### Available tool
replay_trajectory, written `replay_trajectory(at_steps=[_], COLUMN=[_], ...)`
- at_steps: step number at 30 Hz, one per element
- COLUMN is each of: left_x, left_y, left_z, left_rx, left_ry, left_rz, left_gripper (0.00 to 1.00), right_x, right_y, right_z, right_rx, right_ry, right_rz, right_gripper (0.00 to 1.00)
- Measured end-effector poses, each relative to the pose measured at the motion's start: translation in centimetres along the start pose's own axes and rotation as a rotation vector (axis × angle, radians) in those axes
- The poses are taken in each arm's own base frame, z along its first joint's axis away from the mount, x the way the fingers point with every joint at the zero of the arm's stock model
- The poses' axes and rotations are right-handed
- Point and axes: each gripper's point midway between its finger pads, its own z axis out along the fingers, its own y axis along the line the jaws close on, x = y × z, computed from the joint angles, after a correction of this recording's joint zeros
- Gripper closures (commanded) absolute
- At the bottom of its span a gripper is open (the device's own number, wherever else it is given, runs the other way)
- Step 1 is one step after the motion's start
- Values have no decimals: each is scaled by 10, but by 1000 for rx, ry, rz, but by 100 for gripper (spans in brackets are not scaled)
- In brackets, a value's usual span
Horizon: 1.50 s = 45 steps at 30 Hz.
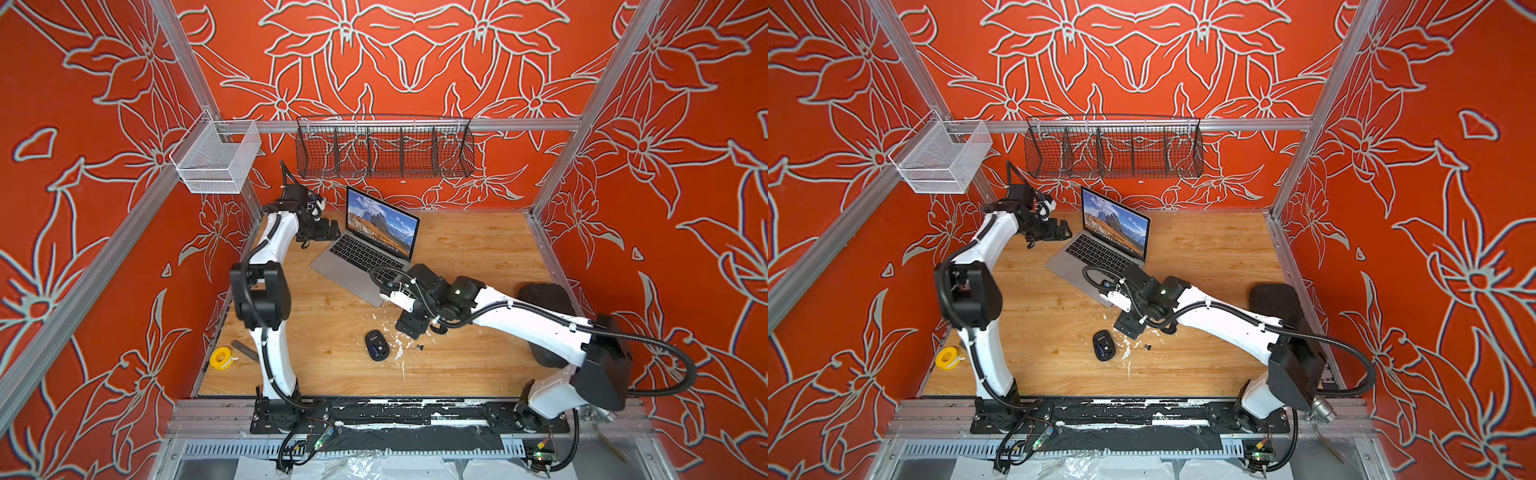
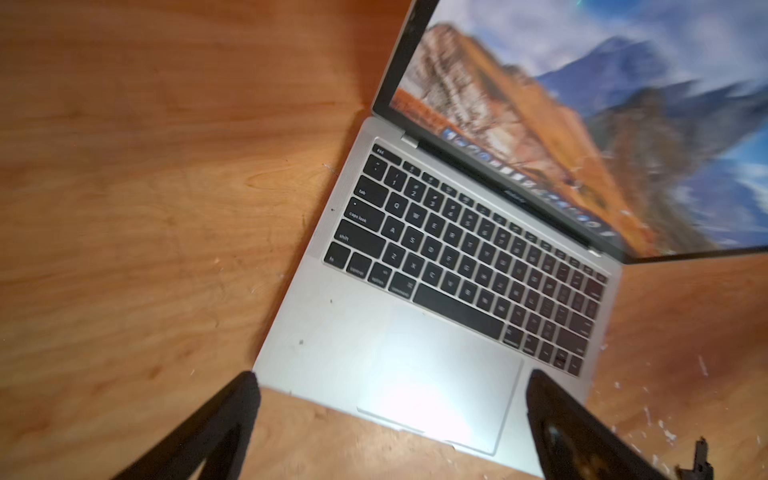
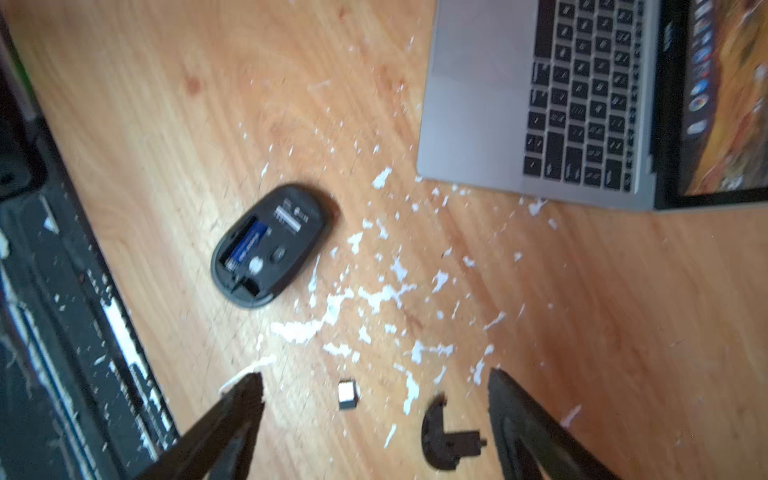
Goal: Insert the wireless mouse receiver into the laptop
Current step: Pick up the USB plug at the center of the board.
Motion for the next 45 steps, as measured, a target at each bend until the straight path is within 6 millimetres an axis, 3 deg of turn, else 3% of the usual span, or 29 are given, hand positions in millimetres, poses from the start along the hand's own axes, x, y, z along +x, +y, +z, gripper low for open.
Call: replay_trajectory(at_steps=[2, 4, 6, 8, 11, 14, 17, 22, 34, 42, 45], left_x=[17, 44, 79, 122, 180, 209, 216, 209, 205, 201, 197], left_y=[-21, -50, -85, -117, -133, -130, -129, -127, -122, -116, -106], left_z=[-26, -39, -39, -32, -24, -24, -32, -43, -42, -42, -41], left_rx=[32, 74, 134, 210, 272, 276, 271, 246, 224, 217, 215], left_ry=[-22, -11, 32, 104, 213, 256, 239, 184, 171, 158, 153], left_rz=[21, 66, 122, 167, 154, 110, 102, 119, 117, 100, 54], left_gripper=[2, 2, 2, 2, 2, 2, 2, 1, 1, 1, 1], right_x=[29, 56, 75, 82, 87, 95, 97, 91, 103, 102, 101], right_y=[9, 17, 23, 25, 27, 29, 27, 22, 17, 17, 17], right_z=[8, 18, 23, 26, 33, 45, 51, 60, 83, 83, 83], right_rx=[-37, -74, -98, -113, -128, -137, -125, -92, -63, -66, -66], right_ry=[76, 155, 221, 253, 282, 331, 341, 319, 386, 394, 393], right_rz=[-42, -61, -65, -62, -53, -34, -13, 14, 22, 20, 21], right_gripper=[37, 41, 43, 45, 47, 50, 54, 60, 71, 89, 91])
